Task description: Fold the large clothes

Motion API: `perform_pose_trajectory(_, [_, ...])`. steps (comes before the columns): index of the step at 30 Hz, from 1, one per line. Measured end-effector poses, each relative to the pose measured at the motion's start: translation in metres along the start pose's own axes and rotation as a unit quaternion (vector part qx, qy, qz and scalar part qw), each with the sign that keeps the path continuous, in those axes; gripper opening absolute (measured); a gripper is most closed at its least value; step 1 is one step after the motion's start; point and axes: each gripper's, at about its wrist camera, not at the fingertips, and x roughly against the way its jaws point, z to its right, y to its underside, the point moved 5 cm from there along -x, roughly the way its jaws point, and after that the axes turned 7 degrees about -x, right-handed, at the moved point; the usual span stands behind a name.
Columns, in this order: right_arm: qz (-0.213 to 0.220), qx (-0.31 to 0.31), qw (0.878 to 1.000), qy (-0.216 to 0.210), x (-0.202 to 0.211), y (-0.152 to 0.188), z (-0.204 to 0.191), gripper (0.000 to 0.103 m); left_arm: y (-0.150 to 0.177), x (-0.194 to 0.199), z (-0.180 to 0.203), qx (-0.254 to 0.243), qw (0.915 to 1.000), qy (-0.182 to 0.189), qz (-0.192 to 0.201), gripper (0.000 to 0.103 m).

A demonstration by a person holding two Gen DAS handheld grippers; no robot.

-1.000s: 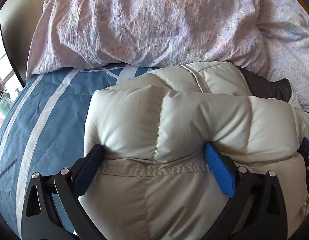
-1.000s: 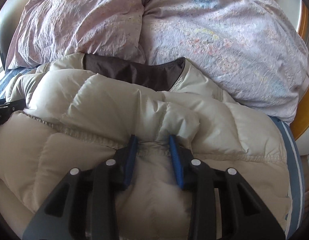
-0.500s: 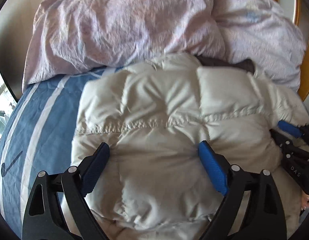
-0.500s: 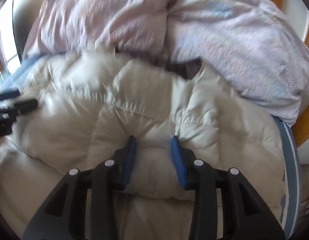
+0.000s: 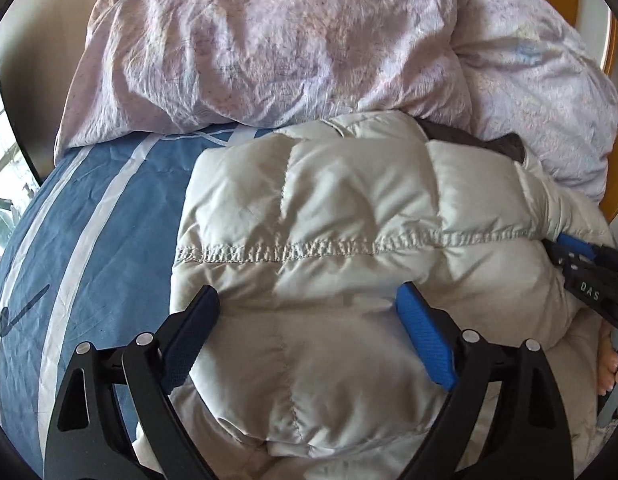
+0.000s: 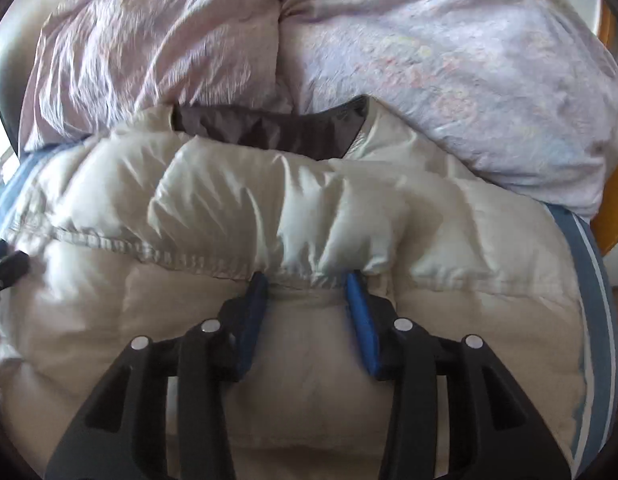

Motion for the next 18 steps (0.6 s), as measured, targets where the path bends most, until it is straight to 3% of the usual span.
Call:
perform_pose_trajectory(3, [-0.011,-0.009,1.000,-0.012,0.004,-0.002,0.003,0.043,0.001,0.003,0.001,0.000,1.0000,-0.005,-0.002,0.092])
perform_pose_trajectory(6, [-0.021,-0.062,0.994,-0.086,0.034,-0.001,0.026,0.045,0.005,0.028,-0.008,0.030,0.9983,0.050,0.006,0.092])
perform_pose_trajectory(7, [-0.018,-0.077,0.991,-0.110,0.048,0.002,0.035,0.050,0.009,0.044,-0.013,0.036,0.9963,0.077,0.013,0.092])
perform_pose_trajectory(9, [-0.005,-0.101,0.983,-0.154,0.084,0.012,0.057,0.072,0.019,0.067,-0.023,0.037,0.9929,0.111,0.024,0.092])
perform_pose_trajectory(12, [0.010,-0.116,0.973,-0.201,0.137,0.038,0.099,0.088,0.043,0.094,-0.045,0.043,0.9891,0.137,0.029,0.094])
perform_pose_trajectory(18, [-0.022,-0.184,0.962,-0.198,0.184,0.109,0.183,0.092,0.112,0.124,-0.095,0.117,0.9744,0.192,-0.004,0.095])
